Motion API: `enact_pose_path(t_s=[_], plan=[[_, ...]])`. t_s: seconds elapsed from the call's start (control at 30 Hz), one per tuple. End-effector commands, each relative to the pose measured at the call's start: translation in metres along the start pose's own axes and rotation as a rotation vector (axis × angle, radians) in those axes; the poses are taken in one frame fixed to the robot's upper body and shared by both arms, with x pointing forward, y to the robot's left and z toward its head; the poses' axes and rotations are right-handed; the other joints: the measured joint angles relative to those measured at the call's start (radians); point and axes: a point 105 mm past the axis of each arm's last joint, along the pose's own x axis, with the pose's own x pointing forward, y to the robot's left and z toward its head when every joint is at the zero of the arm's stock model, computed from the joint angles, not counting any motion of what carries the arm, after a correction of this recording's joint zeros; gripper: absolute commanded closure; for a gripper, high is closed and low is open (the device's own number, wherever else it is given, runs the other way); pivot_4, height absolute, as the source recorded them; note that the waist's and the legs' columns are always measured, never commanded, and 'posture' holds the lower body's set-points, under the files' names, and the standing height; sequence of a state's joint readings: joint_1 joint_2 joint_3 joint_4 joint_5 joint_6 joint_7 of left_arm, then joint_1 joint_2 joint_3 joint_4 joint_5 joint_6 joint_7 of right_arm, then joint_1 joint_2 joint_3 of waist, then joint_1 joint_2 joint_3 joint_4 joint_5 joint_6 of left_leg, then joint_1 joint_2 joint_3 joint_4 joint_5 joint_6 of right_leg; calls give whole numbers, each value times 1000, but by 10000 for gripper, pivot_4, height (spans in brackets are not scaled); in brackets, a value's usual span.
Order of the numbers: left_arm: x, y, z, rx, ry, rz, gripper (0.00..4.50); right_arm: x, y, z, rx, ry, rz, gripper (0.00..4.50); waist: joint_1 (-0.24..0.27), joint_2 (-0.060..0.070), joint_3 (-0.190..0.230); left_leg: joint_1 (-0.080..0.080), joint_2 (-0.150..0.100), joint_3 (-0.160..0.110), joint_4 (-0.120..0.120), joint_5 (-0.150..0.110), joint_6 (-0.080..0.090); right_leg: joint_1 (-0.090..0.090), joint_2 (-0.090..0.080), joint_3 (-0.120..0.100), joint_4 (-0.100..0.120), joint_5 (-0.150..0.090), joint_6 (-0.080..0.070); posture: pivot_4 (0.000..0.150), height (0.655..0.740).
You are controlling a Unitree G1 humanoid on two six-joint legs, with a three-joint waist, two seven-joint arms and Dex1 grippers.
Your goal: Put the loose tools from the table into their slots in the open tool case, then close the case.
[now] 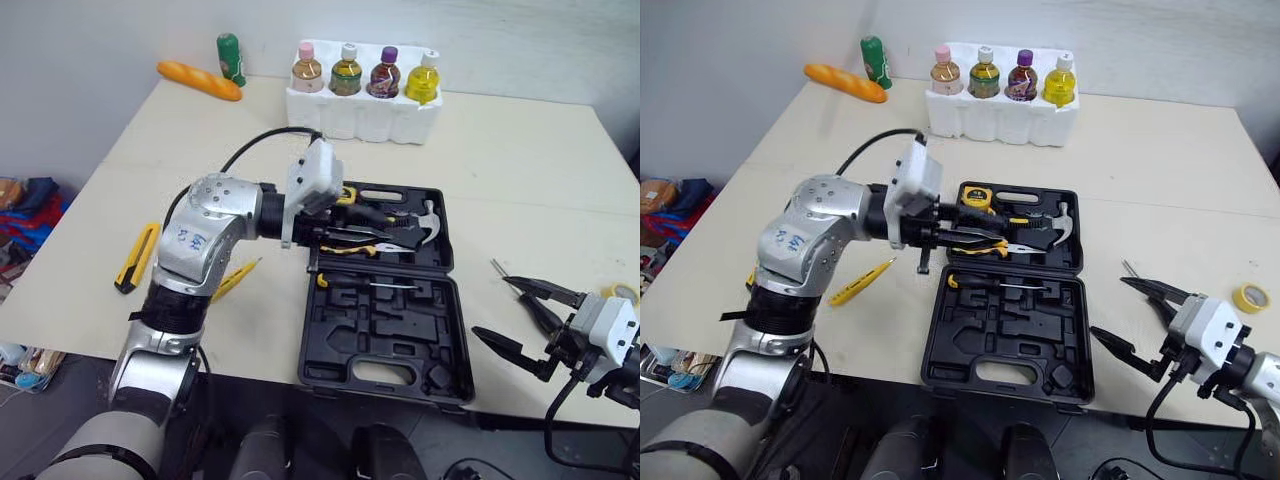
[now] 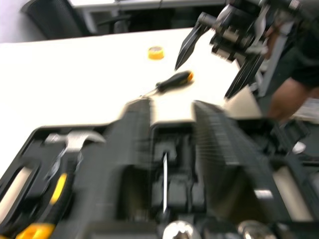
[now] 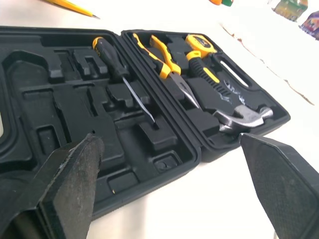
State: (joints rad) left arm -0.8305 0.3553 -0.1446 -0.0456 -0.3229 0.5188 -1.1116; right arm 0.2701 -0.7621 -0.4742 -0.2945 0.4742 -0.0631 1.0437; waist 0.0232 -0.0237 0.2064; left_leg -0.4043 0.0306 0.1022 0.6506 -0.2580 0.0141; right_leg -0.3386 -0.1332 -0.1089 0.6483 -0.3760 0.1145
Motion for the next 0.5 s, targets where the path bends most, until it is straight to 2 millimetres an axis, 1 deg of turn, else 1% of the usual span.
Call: enact_pose_path(t_s=[0.03, 0.1, 0.17, 0.23, 0.3, 0.4, 0.5], plan=[[13, -5, -29, -39, -6, 37, 44794, 0, -3, 4, -25, -26, 10, 0, 1, 0, 0, 0, 0, 0, 0, 0, 0, 0, 0, 0, 0, 0, 0, 1500, 7400], [19, -11, -46, -31, 41, 35, 44794, 0, -2, 3, -23, -25, 18, 0, 3, 0, 0, 0, 0, 0, 0, 0, 0, 0, 0, 0, -1, 0, 0, 1500, 7400], [23, -12, -63, -17, 98, 52, 44794, 0, -1, 3, -24, -25, 18, 0, 3, 0, 0, -1, 0, 0, 0, 0, 0, 0, 0, -1, -1, 0, 0, 1500, 7400], [26, -12, -74, -23, 120, 71, 44794, 0, -2, 3, -25, -26, 14, 0, 2, 0, 0, -1, 0, 0, 0, 0, 0, 0, 0, -1, -1, 0, 0, 1500, 7400], [29, -7, -84, -57, 138, 117, 44794, 1, -1, 4, -25, -28, 9, 0, 2, 0, 0, -1, 0, 0, 1, 0, 0, 0, 0, -1, 0, 0, 0, 1500, 7400], [33, -5, -91, -94, 145, 139, 44794, 0, 1, 4, -23, -28, 2, 0, 0, 0, 0, -1, 0, 0, 1, 0, 1, 0, 0, -1, 0, 0, 0, 1500, 7400], [33, -4, -95, -81, 183, 133, 44794, -4, 0, 7, -18, -24, -25, 0, 0, 0, 0, 0, 0, 0, 0, 0, 0, -1, 0, -1, 0, 0, 0, 1500, 7400]])
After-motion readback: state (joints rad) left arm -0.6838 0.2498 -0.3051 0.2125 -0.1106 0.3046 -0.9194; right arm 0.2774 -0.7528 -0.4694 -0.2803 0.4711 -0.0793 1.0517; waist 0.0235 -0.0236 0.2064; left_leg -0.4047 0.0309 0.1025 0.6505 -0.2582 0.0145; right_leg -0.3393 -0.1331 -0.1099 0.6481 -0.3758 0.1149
